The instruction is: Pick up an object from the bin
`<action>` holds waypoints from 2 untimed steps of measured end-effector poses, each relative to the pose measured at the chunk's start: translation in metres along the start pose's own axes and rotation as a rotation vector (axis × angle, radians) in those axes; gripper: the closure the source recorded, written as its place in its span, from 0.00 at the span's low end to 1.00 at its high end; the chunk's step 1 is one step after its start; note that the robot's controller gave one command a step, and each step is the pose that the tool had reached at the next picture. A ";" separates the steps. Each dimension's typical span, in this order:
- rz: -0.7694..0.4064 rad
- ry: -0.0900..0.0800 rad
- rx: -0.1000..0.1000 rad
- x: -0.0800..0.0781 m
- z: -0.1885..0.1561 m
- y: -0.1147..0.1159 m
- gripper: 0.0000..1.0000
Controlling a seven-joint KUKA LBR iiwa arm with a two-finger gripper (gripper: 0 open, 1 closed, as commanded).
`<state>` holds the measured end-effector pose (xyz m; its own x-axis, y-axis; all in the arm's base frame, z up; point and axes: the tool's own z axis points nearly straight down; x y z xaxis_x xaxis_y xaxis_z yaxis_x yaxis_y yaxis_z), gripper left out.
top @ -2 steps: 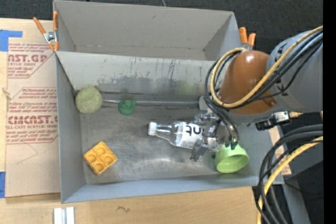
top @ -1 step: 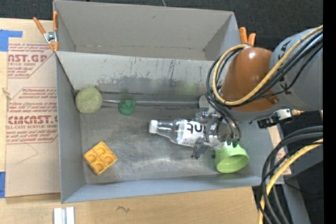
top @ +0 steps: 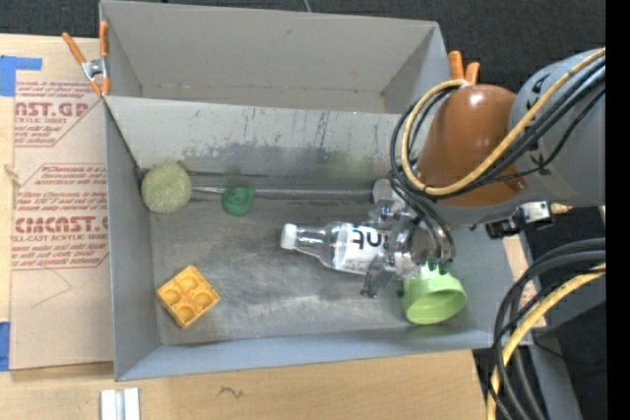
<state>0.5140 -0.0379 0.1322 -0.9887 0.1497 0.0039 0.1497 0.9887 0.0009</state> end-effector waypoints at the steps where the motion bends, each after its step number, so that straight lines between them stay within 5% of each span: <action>1: 0.000 0.002 0.000 0.001 -0.020 0.000 1.00; 2: 0.000 -0.007 0.000 -0.001 -0.034 0.000 1.00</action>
Offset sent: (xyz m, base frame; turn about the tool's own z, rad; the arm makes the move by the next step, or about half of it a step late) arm 0.0001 0.0001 0.0476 0.0000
